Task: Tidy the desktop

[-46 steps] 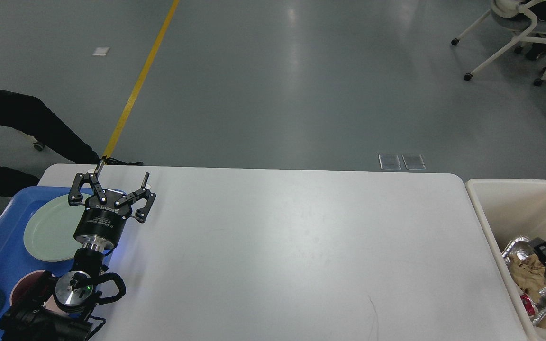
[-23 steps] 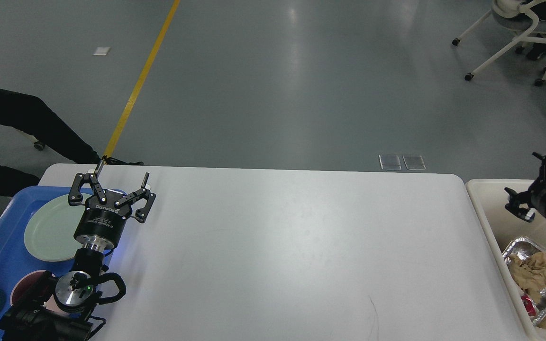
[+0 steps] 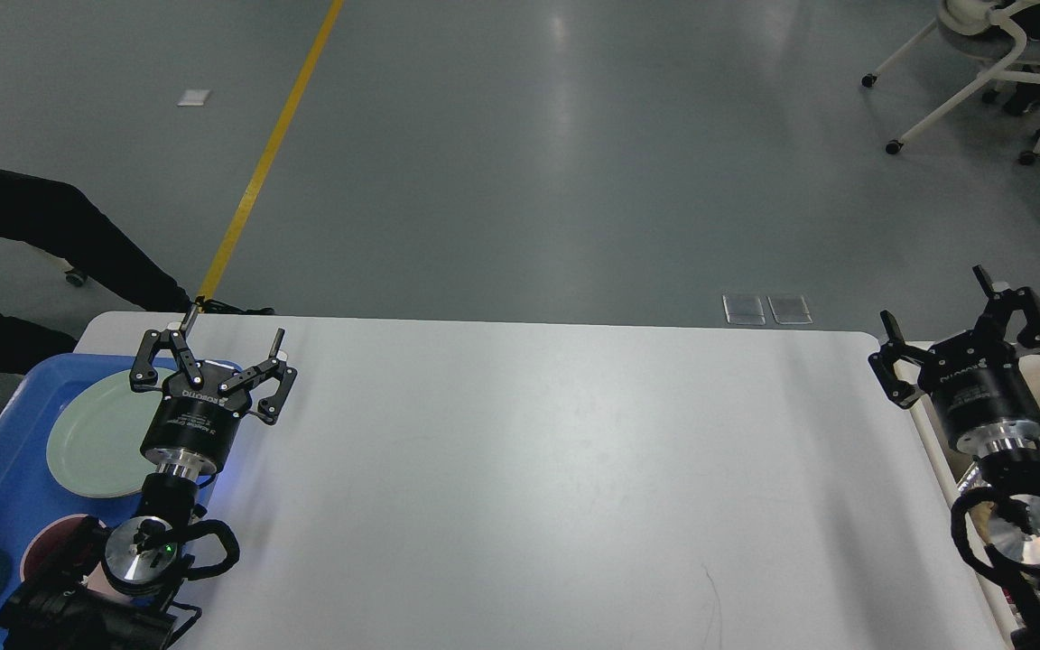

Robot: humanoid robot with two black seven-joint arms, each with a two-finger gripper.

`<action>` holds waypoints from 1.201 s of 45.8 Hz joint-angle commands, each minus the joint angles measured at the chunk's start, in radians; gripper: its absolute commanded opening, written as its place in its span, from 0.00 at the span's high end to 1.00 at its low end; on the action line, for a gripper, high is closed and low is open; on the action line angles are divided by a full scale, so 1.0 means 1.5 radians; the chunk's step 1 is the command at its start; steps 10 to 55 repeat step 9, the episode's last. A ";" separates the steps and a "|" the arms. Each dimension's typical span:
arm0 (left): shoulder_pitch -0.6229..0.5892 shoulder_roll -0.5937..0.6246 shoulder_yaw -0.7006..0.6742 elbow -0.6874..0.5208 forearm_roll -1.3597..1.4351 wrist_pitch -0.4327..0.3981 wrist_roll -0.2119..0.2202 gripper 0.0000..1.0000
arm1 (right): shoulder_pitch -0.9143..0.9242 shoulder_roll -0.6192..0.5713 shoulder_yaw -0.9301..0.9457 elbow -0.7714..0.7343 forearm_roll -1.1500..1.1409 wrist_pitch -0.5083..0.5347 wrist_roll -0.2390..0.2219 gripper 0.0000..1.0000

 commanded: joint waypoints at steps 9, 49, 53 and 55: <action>0.000 0.000 0.000 0.000 0.000 0.000 0.000 0.03 | -0.020 0.021 -0.035 0.002 -0.010 0.000 0.048 0.00; 0.000 0.000 0.000 0.000 0.000 0.000 0.000 0.03 | -0.020 0.021 -0.035 0.002 -0.010 0.000 0.048 0.00; 0.000 0.000 0.000 0.000 0.000 0.000 0.000 0.03 | -0.020 0.021 -0.035 0.002 -0.010 0.000 0.048 0.00; 0.000 0.000 0.000 0.000 0.000 0.000 0.000 0.03 | -0.020 0.021 -0.035 0.002 -0.010 0.000 0.048 0.00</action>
